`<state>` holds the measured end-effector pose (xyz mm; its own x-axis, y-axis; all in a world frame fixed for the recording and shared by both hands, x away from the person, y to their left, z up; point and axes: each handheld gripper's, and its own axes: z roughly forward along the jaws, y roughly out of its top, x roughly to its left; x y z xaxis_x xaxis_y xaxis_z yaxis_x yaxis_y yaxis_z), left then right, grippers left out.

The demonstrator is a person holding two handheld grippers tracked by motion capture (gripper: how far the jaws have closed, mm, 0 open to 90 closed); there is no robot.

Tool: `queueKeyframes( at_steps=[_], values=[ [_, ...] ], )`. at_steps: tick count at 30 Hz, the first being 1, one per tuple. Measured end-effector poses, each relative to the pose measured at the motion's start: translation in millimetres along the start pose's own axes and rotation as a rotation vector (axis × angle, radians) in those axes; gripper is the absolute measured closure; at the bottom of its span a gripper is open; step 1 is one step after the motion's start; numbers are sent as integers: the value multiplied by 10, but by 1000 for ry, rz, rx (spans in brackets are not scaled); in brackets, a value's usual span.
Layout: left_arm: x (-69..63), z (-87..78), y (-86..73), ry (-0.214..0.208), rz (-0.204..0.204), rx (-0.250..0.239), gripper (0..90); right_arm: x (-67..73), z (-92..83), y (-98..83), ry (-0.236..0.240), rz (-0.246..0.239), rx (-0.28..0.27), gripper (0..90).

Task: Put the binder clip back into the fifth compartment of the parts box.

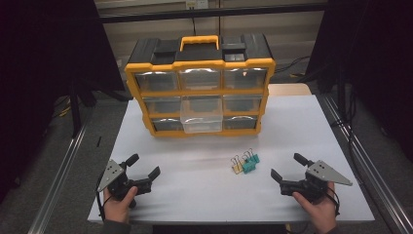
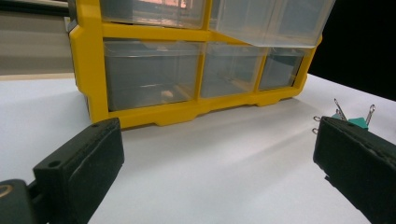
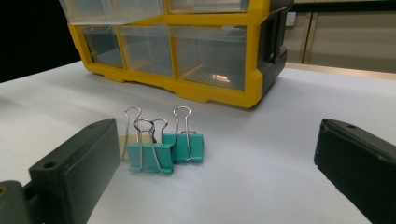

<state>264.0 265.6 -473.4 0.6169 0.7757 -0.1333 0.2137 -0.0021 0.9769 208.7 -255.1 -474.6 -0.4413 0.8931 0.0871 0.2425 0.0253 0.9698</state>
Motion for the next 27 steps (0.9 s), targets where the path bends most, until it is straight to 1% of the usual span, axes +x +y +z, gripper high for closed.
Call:
queueKeyframes(
  at_steps=[2,3,5,6,7,8,9,11,12,13,14,16,17,19,20,21,22,23,24,25,26,27],
  values=[
    [1,-2,-1,2,4,5,19,29,53,9,10,2,20,0],
    [0,-2,-1,1,4,6,19,52,79,12,5,7,28,0],
    [-3,-1,-2,2,7,8,19,83,121,16,5,-5,45,1],
    [-6,4,-3,-5,3,6,19,118,167,24,8,-22,58,4],
    [2,-3,0,-3,21,14,19,118,167,24,8,-22,58,4],
    [-12,6,0,-6,11,6,19,132,184,30,12,-26,65,13],
    [-17,9,1,-7,11,5,19,159,212,45,8,-46,72,12],
    [-20,12,1,-8,14,8,19,175,230,49,4,-46,73,13],
    [-13,7,2,-10,29,16,19,207,282,60,5,-50,97,17],
    [-25,13,0,-19,22,12,19,207,282,60,5,-50,97,17],
    [-24,16,0,-8,21,13,19,219,307,61,8,-56,107,23],
    [-29,21,-2,-15,18,14,19,244,359,60,15,-55,134,41],
    [-26,22,-3,-22,21,16,19,257,399,59,20,-53,162,71],
    [-26,25,-5,-22,20,14,19,260,413,61,23,-46,170,89],
    [-27,26,-7,-15,18,17,19,262,448,61,38,-42,200,164],
    [-18,25,-8,-23,21,20,19,262,448,61,38,-42,200,164],
    [-20,25,-10,-13,19,22,19,265,462,62,36,-35,215,177],
    [-20,29,-11,-14,15,20,19,264,483,62,41,-37,227,187],
    [-22,29,-10,-23,21,24,19,279,530,63,49,-26,259,233],
    [-29,38,-10,-14,8,16,19,286,546,62,51,-24,267,250],
    [-29,38,-10,-14,8,16,19,286,546,62,51,-24,267,250],
    [-26,37,-9,-14,16,19,19,299,566,61,54,-27,280,262]
  ],
)
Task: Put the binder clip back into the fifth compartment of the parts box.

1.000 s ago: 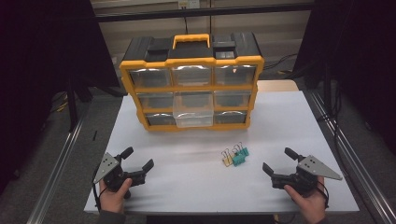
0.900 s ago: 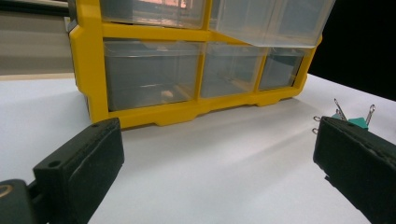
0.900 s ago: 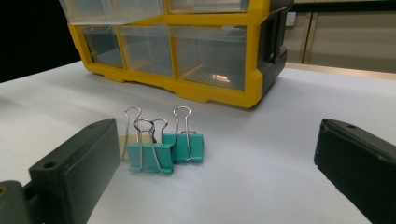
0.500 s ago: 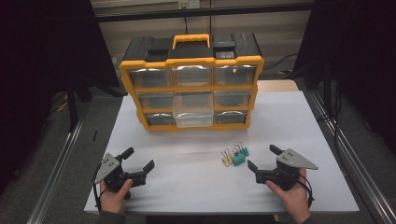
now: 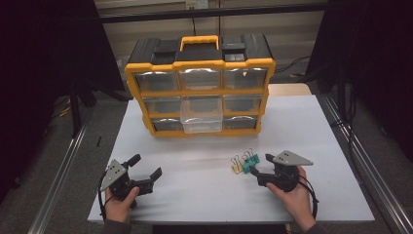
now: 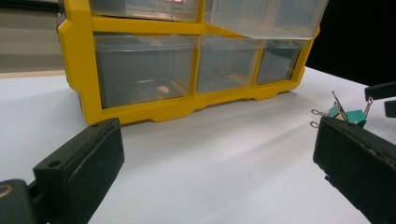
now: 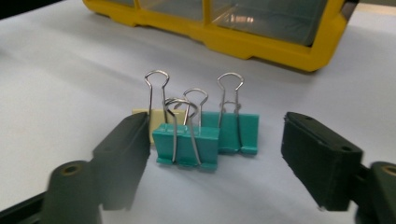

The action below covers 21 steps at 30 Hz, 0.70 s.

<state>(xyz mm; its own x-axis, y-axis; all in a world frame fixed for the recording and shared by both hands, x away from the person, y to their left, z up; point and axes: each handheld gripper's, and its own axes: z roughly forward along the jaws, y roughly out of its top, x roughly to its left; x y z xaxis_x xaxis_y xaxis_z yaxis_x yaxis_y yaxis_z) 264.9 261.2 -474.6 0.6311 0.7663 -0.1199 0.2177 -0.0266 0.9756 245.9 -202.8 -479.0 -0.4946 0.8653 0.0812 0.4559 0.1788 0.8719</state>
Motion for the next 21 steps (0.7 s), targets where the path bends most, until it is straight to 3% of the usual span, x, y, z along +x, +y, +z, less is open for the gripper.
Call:
queueKeyframes(
  at_steps=[7,8,9,17,19,21],
  values=[
    [11,1,-12,-13,7,10,19,83,134,55,18,-9,100,357],
    [30,-9,-11,-15,22,20,19,90,147,65,17,-11,105,370],
    [17,2,-13,-12,3,6,20,102,173,81,12,-5,115,379],
    [22,6,-18,-3,10,12,19,132,247,101,10,-9,171,418],
    [22,9,-20,-15,1,10,20,131,251,100,12,-20,177,471],
    [28,5,-18,-25,18,19,19,120,252,103,18,-13,176,484]
  ],
)
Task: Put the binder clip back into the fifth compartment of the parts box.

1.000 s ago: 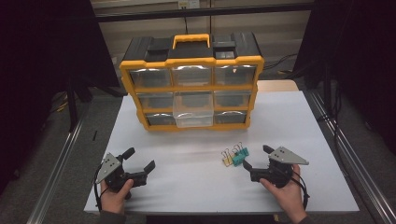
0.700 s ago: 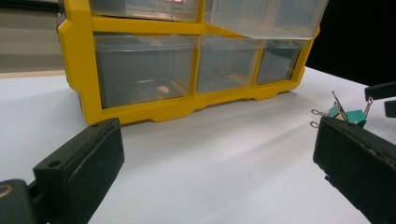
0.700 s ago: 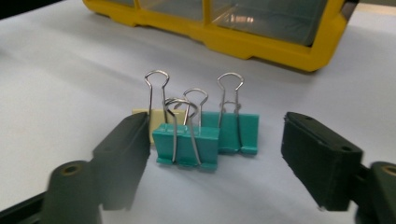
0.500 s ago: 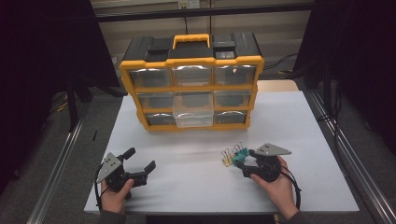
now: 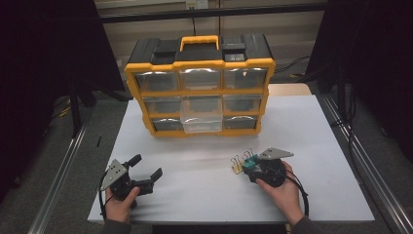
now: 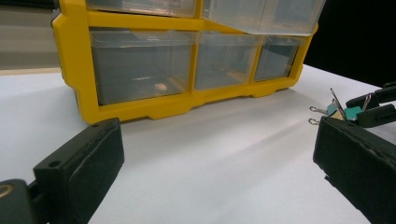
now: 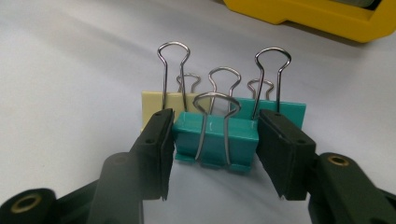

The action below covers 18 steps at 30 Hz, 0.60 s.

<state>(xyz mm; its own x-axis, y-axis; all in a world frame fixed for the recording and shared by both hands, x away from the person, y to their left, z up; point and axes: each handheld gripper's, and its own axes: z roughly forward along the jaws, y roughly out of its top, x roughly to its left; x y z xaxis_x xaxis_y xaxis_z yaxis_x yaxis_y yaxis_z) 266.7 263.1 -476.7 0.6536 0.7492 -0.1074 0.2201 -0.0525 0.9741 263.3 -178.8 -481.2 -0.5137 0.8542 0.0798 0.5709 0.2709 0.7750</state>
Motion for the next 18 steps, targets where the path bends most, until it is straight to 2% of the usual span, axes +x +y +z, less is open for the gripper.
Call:
queueKeyframes(
  at_steps=[2,6,7,8,10,13,15,18],
  values=[
    [-2,0,0,0,-1,2,19,-2,-14,2,6,4,6,499],
    [-18,6,4,12,-14,-6,20,-16,-66,11,19,17,-24,504],
    [-16,5,5,12,-12,-7,19,-25,-82,14,21,20,-39,503],
    [-18,5,4,14,-15,-8,19,-41,-125,25,34,46,-72,504],
    [-12,2,5,18,-6,-7,20,-46,-146,31,37,53,-86,504],
    [-18,9,5,15,-19,-14,20,-68,-232,68,44,71,-156,504],
    [-16,7,6,16,-13,-11,19,-70,-310,128,51,82,-215,504],
    [-13,5,4,19,-6,-6,19,-69,-359,176,48,80,-245,504]
  ],
)
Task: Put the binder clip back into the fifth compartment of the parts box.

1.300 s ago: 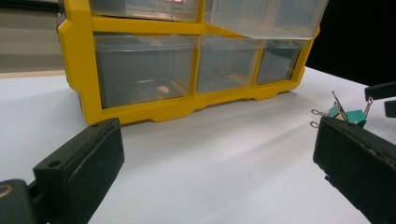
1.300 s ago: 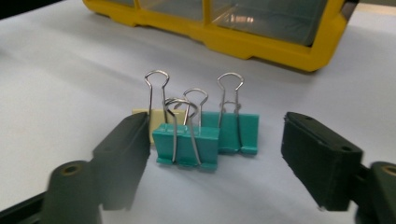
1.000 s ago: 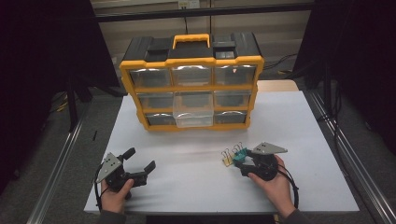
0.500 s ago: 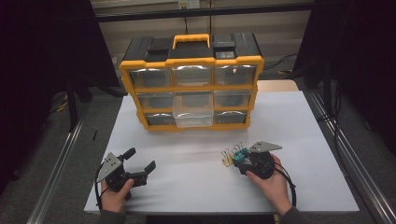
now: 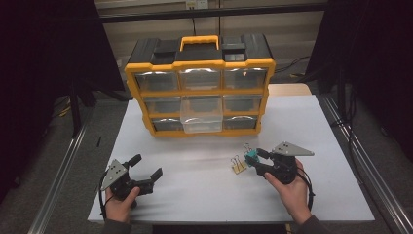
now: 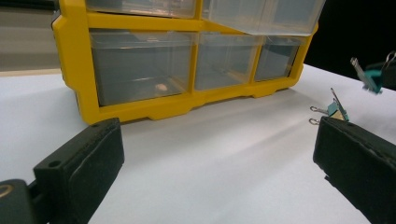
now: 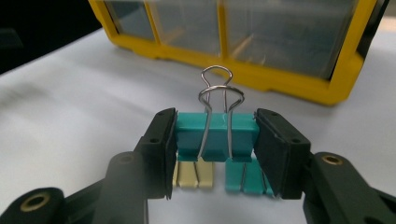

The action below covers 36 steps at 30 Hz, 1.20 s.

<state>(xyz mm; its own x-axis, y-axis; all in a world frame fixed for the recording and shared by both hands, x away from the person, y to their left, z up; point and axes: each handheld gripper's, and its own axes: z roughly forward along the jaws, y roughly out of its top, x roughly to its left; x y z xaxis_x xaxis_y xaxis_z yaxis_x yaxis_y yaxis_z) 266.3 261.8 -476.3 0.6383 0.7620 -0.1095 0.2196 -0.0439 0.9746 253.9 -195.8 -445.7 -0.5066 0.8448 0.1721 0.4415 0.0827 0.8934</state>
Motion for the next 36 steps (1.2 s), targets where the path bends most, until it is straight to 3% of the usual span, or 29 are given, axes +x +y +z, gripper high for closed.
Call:
queueKeyframes(
  at_steps=[4,15,36],
  values=[
    [-7,4,0,-2,-7,-3,19,24,-55,144,21,12,-67,504],
    [16,-11,4,-6,-3,-7,19,20,-127,474,28,15,-147,504],
    [15,-11,5,-6,-12,-10,20,114,-156,993,47,-11,-224,504]
  ],
)
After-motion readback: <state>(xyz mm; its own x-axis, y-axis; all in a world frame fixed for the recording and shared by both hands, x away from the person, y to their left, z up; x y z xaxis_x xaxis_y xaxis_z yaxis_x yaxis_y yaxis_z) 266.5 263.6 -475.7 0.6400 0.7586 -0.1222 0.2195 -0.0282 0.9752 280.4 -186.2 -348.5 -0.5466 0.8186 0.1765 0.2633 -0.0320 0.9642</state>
